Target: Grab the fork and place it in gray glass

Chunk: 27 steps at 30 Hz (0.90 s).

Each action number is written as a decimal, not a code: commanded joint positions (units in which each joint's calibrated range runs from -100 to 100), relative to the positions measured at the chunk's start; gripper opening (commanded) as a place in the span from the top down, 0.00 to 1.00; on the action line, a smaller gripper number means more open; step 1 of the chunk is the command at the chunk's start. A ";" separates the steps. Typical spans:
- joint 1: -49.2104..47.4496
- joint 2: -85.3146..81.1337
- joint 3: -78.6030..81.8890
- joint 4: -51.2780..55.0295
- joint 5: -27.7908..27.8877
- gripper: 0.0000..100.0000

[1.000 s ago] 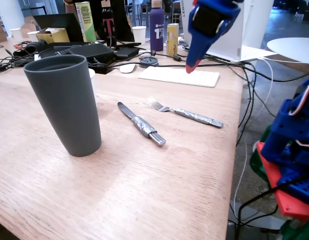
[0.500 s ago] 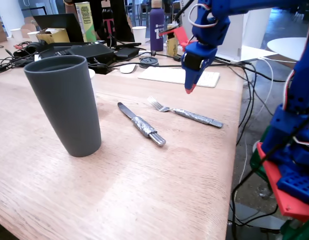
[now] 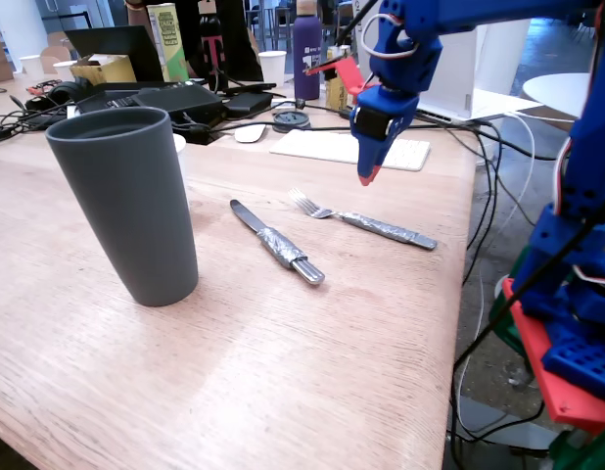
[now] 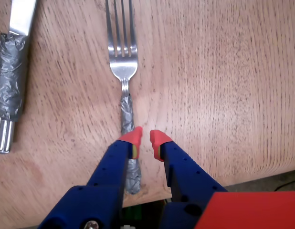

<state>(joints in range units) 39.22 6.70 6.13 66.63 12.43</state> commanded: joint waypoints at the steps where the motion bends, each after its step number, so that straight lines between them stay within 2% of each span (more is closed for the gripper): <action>1: 0.37 -1.38 -2.40 0.37 0.15 0.77; 2: 0.20 -1.38 -2.21 0.37 0.15 0.71; 4: 0.20 -1.38 -2.50 0.37 0.15 0.65; 12: -1.49 -0.01 -2.59 -0.53 0.15 0.65; 20: -0.81 9.51 -3.44 -0.70 0.10 0.65; 27: 0.20 21.77 -17.88 0.45 -0.49 0.66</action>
<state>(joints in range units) 39.31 27.97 -7.30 66.46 12.09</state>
